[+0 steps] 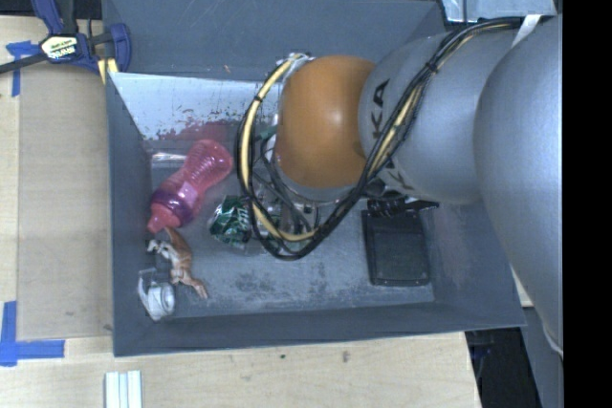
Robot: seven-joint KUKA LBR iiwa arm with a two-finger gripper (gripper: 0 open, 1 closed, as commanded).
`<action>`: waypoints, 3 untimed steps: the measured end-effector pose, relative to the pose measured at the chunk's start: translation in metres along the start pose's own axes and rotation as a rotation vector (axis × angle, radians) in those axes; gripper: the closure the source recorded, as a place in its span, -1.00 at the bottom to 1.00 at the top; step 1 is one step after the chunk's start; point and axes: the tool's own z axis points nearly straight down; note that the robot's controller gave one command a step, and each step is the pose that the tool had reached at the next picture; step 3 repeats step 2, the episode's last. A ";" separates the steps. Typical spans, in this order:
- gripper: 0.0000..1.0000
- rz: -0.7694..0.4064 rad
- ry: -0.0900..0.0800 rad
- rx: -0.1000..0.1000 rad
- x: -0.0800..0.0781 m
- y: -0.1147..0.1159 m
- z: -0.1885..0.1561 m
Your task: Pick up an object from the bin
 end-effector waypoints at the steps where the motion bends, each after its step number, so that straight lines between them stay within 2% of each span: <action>1: 1.00 -0.005 0.010 0.005 0.004 -0.001 -0.014; 2: 1.00 0.002 0.011 0.006 0.004 -0.004 -0.057; 3: 1.00 0.002 0.011 0.006 0.004 -0.004 -0.057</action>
Offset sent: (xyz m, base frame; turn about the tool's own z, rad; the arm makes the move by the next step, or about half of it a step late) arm -0.0055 -0.0073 0.1122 0.0127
